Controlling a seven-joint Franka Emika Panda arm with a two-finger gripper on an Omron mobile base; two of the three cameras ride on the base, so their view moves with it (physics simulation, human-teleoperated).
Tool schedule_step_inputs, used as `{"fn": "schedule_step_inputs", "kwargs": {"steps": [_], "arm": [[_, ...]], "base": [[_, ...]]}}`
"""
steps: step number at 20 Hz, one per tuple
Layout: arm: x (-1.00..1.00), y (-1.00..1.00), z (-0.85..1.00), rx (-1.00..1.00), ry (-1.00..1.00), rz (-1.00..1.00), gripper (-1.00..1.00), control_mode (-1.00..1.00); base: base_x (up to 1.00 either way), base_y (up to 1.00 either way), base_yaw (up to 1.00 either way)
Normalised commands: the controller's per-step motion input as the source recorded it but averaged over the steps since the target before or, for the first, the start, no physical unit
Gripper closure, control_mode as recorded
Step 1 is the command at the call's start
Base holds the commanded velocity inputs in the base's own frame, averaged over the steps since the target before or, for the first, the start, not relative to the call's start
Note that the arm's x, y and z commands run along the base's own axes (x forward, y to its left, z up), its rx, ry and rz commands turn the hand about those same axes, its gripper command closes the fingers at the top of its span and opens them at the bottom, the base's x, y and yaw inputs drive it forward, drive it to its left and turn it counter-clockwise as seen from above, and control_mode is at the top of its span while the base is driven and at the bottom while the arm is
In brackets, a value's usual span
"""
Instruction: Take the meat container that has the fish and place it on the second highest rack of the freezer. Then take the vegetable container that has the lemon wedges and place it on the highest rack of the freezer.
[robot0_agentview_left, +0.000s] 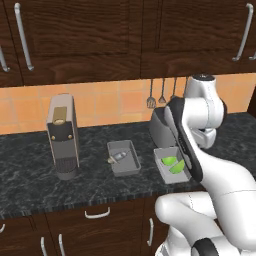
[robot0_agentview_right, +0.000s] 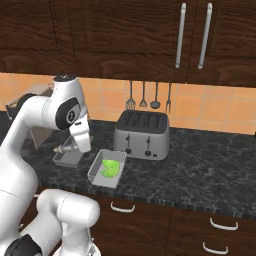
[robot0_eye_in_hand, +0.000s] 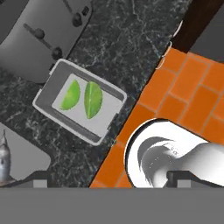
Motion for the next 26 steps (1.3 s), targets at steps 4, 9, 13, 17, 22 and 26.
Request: {"fn": "schedule_step_inputs", "kwargs": {"steps": [4,9,13,17,22,26], "arm": [[-0.04,-0.19,-0.22,0.12,0.0,-0.44,-1.0,-1.0],[0.0,-0.28,-0.28,0.09,0.01,-0.14,-1.0,-1.0],[0.0,-0.54,-0.58,0.04,0.0,0.04,-1.0,-1.0],[0.0,-0.6,-0.66,0.11,0.06,0.2,-1.0,-1.0],[0.12,-0.14,-0.52,0.13,0.03,0.05,-1.0,-1.0],[0.46,0.03,-0.5,0.11,0.13,0.0,-1.0,-1.0]], "base": [[0.0,0.0,0.0],[0.0,0.0,0.0],[0.0,0.0,0.0],[0.0,0.0,0.0],[0.0,0.0,0.0],[0.0,0.0,0.0]]}}
